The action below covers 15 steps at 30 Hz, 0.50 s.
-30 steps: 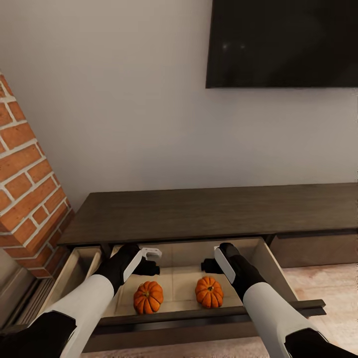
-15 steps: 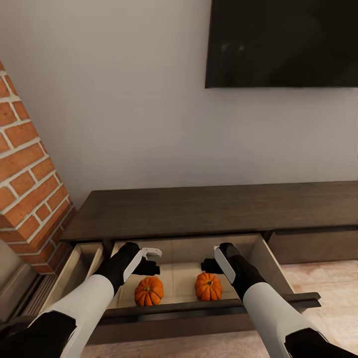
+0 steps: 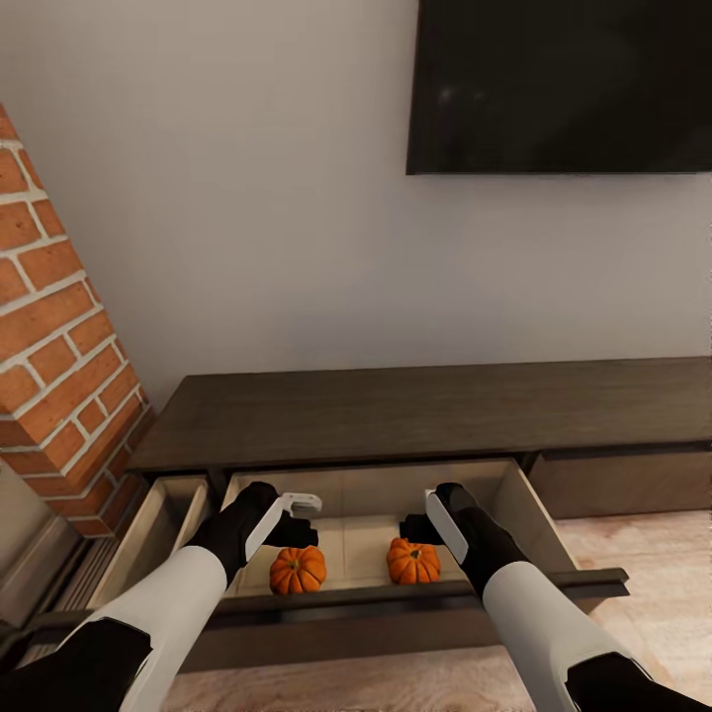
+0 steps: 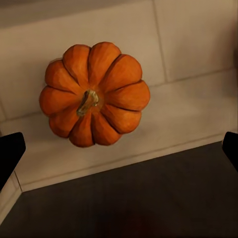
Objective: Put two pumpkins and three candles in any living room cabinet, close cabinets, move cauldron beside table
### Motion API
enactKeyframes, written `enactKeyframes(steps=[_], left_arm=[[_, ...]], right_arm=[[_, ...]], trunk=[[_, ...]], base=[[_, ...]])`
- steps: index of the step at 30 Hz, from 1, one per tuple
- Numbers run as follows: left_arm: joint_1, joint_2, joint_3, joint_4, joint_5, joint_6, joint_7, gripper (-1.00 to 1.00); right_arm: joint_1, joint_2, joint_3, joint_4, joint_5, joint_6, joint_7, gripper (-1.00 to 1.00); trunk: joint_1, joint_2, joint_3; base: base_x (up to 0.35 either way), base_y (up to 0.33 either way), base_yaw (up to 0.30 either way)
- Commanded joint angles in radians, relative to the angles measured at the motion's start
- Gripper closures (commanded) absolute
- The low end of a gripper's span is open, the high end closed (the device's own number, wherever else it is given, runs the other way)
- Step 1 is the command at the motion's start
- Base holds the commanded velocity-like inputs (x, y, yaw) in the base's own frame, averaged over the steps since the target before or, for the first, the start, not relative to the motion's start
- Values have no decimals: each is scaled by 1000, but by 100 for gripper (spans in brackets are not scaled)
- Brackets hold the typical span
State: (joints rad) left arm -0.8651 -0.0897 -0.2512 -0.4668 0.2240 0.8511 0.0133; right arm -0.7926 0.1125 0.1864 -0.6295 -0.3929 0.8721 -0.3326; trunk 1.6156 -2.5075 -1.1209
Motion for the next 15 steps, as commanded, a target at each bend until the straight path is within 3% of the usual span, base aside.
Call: enactKeyframes(steps=[1, 8, 15], left_arm=[[0, 1, -5, -1, 4, 4, 2, -100], [-1, 1, -5, -1, 4, 4, 1, -100], [-2, 0, -5, -1, 3, 16, 1, -100]], right_arm=[[-1, -1, 4, -1, -11, 2, -9, -100], [-1, 0, 4, -1, -11, 2, -9, -100], [-1, 0, 4, -1, -11, 3, -9, -100]], trunk=[[0, 0, -1], [0, 0, -1], [-3, 1, 26]], base=[[-50, 0, 0], [-16, 0, 0], [-1, 0, 0]])
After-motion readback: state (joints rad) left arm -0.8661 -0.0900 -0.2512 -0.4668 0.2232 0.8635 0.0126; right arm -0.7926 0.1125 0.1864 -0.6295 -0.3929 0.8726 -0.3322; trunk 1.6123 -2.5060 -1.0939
